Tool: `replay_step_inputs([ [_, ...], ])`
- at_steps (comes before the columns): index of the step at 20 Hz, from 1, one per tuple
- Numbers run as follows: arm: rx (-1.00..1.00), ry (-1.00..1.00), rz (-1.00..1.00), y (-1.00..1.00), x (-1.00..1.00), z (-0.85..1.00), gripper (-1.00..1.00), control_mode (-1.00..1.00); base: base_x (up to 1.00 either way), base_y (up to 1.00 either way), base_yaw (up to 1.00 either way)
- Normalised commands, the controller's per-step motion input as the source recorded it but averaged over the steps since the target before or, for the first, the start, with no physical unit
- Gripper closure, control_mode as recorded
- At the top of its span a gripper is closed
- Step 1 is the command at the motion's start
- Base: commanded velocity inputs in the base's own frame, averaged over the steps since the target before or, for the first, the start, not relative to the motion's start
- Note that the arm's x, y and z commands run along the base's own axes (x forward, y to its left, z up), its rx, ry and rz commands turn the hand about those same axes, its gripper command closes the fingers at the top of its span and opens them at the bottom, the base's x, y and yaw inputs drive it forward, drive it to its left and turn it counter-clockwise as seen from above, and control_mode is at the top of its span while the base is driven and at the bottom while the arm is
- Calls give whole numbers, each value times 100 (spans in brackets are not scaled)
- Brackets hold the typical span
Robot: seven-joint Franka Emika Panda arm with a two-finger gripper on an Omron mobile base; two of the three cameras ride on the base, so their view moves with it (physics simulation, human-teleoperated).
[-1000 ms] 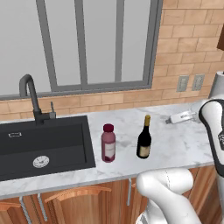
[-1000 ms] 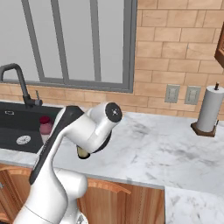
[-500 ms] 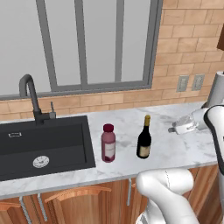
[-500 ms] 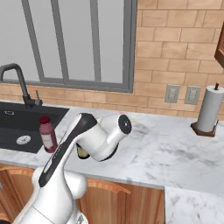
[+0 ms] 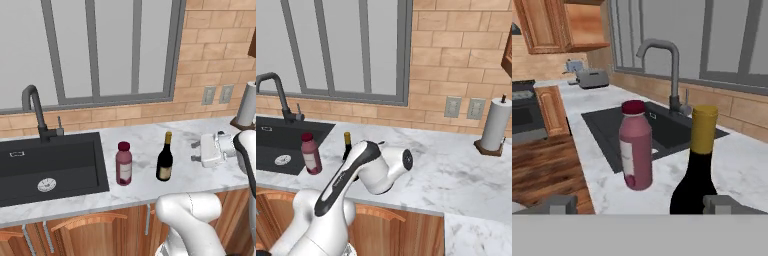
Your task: There is a wine glass and glass cup on the dining counter. Place the wine bottle next to the wine glass and the juice bottle next to the glass cup.
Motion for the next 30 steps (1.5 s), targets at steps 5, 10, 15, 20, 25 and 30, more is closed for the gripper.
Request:
replay_step_inputs([
  [5, 1, -25, 14, 0, 22, -27, -100, -100, 0, 0, 0],
  [10, 4, -6, 10, -2, 33, -17, -100, -100, 0, 0, 0],
  [15, 5, 0, 6, 0, 43, -16, -100, -100, 0, 0, 0],
  [20, 10, 3, 9, -3, 49, -17, -100, -100, 0, 0, 0],
  [25, 8, 5, 11, -1, 43, -18, -100, -100, 0, 0, 0],
  [30, 4, 1, 11, 0, 36, -15, -100, -100, 0, 0, 0],
])
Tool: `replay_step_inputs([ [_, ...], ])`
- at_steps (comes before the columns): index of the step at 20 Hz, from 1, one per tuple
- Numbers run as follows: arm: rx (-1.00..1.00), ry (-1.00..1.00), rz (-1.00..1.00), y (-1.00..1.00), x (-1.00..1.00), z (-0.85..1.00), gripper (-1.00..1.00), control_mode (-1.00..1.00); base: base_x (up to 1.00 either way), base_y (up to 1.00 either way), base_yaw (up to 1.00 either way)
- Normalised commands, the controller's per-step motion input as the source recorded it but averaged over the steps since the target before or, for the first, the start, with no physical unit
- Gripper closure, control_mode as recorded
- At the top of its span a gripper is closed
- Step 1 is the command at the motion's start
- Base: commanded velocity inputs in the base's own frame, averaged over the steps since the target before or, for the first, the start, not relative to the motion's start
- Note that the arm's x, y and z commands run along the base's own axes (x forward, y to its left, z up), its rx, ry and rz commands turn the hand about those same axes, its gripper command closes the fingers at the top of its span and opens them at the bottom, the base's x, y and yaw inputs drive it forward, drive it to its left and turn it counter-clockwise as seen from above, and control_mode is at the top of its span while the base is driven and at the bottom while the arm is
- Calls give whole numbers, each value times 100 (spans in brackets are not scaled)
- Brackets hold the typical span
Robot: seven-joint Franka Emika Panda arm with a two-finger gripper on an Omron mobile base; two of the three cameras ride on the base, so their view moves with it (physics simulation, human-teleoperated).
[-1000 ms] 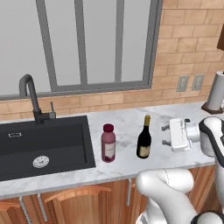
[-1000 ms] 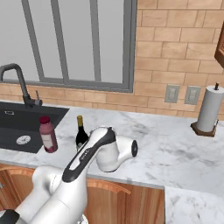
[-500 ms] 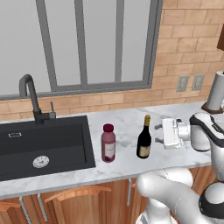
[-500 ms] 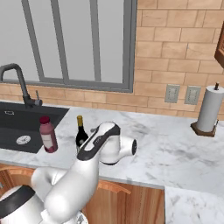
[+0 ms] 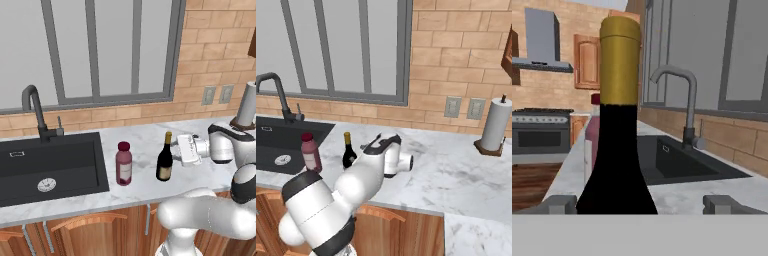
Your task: There is a wine glass and glass cup on the dining counter. Place the wine bottle next to the wine glass and the juice bottle next to the glass cup.
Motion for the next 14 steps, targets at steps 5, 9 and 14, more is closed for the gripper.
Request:
replay_step_inputs([
  [5, 4, 0, 10, 2, 19, -11, -100, -100, 0, 0, 0],
  [9, 0, 0, 7, 19, 3, -15, -100, -100, 0, 0, 0],
  [14, 0, 0, 2, 19, 6, -12, -100, -100, 0, 0, 0],
])
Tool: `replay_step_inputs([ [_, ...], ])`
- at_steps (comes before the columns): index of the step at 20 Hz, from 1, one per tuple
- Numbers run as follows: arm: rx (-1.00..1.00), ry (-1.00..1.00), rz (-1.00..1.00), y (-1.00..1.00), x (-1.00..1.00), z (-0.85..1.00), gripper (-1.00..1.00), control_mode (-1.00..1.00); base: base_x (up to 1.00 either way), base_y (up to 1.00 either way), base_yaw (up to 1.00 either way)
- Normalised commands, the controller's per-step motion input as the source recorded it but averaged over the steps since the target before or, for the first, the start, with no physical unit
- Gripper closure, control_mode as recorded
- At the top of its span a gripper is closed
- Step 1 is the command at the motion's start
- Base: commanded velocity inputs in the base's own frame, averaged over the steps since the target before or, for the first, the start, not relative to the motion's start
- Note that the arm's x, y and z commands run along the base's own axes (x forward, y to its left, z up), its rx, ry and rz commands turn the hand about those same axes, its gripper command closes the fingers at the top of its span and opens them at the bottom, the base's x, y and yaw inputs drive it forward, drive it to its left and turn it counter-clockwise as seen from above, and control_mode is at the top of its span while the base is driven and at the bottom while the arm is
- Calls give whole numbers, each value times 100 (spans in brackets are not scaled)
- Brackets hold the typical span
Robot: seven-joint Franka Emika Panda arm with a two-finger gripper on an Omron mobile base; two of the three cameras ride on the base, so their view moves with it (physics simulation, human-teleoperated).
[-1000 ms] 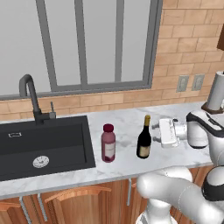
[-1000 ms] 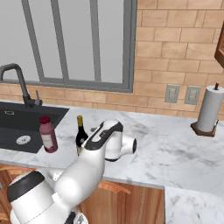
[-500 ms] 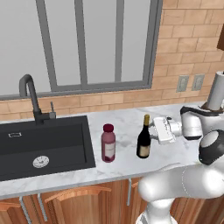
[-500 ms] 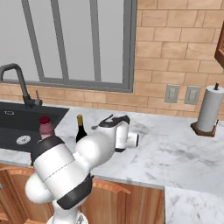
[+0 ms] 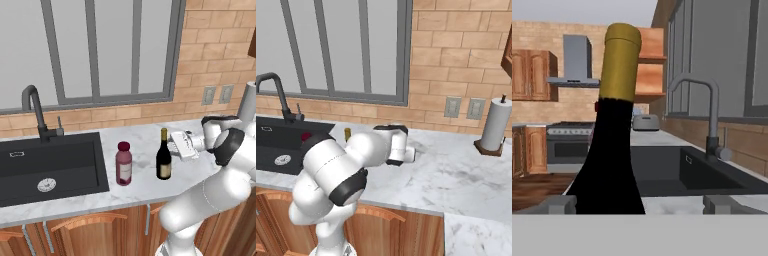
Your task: There is a wine glass and glass cup on the dining counter. Place the wine bottle next to the wine glass and the juice bottle next to the glass cup.
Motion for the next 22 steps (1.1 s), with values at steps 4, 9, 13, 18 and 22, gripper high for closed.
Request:
replay_step_inputs([
  [4, 0, 0, 1, 18, -5, -8, -100, -100, 0, 0, 0],
  [9, 0, 0, 3, 9, -27, -6, -100, -100, 0, 0, 0],
  [13, 0, -1, 3, 1, -39, -3, -100, -100, 0, 0, 0],
  [18, 0, -1, 1, 4, -21, 0, -100, -100, 0, 0, 0],
  [22, 0, 0, 0, 16, 2, 1, -100, -100, 0, 0, 0],
])
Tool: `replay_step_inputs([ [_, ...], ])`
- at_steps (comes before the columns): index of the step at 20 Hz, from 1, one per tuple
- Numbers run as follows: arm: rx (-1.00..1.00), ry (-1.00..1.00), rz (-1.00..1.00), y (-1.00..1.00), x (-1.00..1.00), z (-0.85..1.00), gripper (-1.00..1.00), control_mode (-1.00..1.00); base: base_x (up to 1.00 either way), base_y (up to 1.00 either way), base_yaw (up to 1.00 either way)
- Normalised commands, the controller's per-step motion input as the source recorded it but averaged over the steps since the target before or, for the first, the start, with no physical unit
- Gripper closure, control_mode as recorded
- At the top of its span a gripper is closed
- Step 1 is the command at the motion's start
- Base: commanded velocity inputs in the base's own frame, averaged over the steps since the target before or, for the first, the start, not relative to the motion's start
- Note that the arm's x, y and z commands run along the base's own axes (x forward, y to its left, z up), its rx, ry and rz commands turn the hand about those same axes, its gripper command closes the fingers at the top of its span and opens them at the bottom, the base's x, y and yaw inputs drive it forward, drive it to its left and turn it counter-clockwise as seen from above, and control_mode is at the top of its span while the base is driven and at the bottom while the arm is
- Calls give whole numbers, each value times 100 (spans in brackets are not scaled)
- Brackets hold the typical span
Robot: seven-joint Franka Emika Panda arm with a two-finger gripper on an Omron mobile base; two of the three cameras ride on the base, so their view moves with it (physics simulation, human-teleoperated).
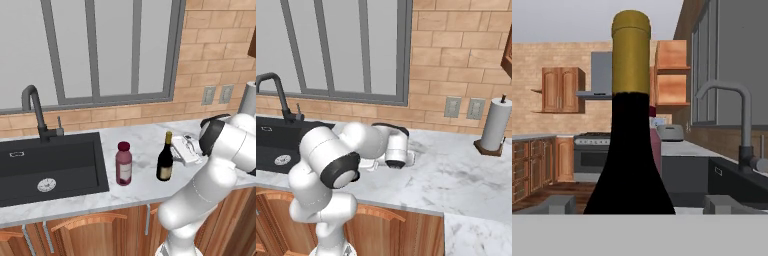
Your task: There is a wine glass and glass cup on the dining counter. Place the wine bottle next to the wine glass and the juice bottle next to the glass cup.
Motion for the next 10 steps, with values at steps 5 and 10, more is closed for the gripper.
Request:
replay_step_inputs([
  [5, 0, 0, 0, 15, 4, 3, -100, -100, 0, 0, 0],
  [10, 0, 0, 0, 9, 0, 4, -100, -100, 0, 0, 0],
])
